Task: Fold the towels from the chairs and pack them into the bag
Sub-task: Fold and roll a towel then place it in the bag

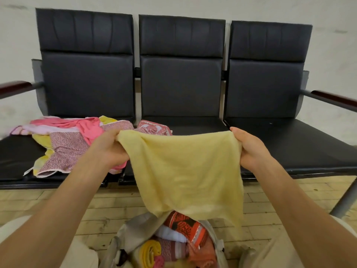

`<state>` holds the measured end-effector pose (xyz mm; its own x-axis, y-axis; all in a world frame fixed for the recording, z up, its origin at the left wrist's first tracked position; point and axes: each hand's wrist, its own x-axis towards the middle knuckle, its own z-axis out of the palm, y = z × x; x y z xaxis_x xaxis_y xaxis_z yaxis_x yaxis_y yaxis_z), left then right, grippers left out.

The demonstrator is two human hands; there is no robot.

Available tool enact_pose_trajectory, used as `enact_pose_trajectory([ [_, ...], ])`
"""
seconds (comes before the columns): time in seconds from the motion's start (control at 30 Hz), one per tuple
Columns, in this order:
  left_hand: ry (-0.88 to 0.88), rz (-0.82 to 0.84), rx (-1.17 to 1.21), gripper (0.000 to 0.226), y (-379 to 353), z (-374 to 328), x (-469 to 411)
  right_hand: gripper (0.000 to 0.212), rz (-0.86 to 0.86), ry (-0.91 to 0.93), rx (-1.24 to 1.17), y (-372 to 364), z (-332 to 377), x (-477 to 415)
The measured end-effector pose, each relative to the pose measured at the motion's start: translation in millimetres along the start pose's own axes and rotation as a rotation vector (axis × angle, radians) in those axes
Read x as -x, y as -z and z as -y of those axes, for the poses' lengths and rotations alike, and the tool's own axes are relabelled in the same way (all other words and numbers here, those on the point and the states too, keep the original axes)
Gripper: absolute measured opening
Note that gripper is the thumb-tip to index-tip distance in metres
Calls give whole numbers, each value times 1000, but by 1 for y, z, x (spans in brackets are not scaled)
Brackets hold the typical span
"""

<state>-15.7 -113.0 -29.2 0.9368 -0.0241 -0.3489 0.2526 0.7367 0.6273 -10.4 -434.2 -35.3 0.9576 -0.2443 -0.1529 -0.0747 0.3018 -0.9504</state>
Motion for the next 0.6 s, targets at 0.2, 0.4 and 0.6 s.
enact_pose_trajectory([
  [0.2,-146,187,-557,20,-6,8,3,25,142,124,-128,-1,3,3],
  [0.4,-494,-130,-1094,23,3,10,-3,21,-103,481,652,7,8,-3],
  [0.6,-802,-234,-1603,16,14,4,-9,18,-181,655,1049,18,7,-9],
])
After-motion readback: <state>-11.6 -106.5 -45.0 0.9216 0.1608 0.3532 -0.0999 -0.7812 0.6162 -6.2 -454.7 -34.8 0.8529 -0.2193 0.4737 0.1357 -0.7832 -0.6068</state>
